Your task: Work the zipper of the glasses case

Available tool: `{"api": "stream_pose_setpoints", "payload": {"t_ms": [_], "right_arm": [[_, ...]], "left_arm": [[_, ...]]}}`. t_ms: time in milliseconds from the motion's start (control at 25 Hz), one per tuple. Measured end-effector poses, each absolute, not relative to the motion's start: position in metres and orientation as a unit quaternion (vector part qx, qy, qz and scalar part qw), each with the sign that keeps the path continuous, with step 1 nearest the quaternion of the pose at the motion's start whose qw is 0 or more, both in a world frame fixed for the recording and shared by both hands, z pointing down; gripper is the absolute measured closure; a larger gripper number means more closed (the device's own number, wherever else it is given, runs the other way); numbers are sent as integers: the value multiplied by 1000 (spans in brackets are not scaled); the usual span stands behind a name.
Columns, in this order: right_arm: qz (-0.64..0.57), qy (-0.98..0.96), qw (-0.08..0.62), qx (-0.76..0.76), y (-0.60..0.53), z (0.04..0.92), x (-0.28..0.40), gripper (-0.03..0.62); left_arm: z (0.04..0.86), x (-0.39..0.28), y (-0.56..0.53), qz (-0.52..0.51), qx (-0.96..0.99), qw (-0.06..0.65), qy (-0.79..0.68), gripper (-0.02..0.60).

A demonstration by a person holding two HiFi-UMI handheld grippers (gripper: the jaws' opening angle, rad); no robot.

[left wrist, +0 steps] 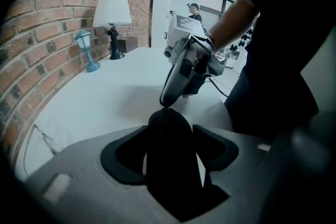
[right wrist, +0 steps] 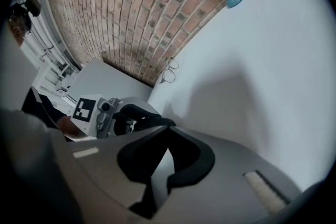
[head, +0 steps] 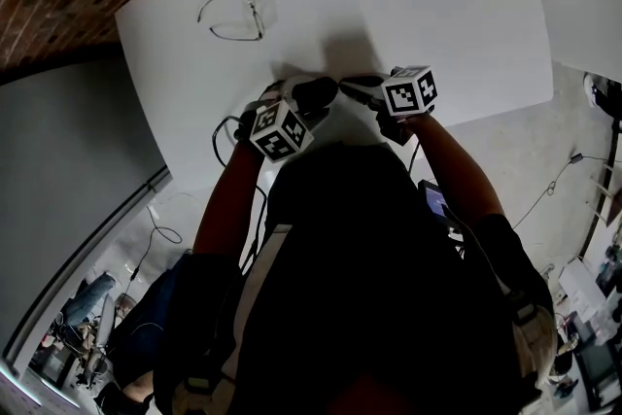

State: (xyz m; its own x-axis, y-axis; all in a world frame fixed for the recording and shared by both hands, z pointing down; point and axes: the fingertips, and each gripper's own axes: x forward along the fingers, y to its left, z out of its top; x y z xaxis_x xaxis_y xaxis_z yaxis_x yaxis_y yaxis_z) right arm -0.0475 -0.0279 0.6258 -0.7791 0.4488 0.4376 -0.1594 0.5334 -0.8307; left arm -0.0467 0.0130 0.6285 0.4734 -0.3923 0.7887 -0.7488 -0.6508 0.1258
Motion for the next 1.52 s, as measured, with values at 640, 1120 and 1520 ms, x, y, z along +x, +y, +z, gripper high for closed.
{"api": "stream_pose_setpoints", "payload": {"t_ms": [640, 1120, 1520], "right_arm": [[464, -818, 332, -78, -31, 627, -47, 589], [461, -866, 187, -53, -65, 508, -42, 589], [438, -879, 181, -43, -50, 493, -53, 588]], "left_arm": [[624, -49, 9, 370, 828, 241, -346, 304], [563, -46, -38, 317, 845, 152, -403, 304], [563, -49, -36, 298, 840, 150, -428, 292]]}}
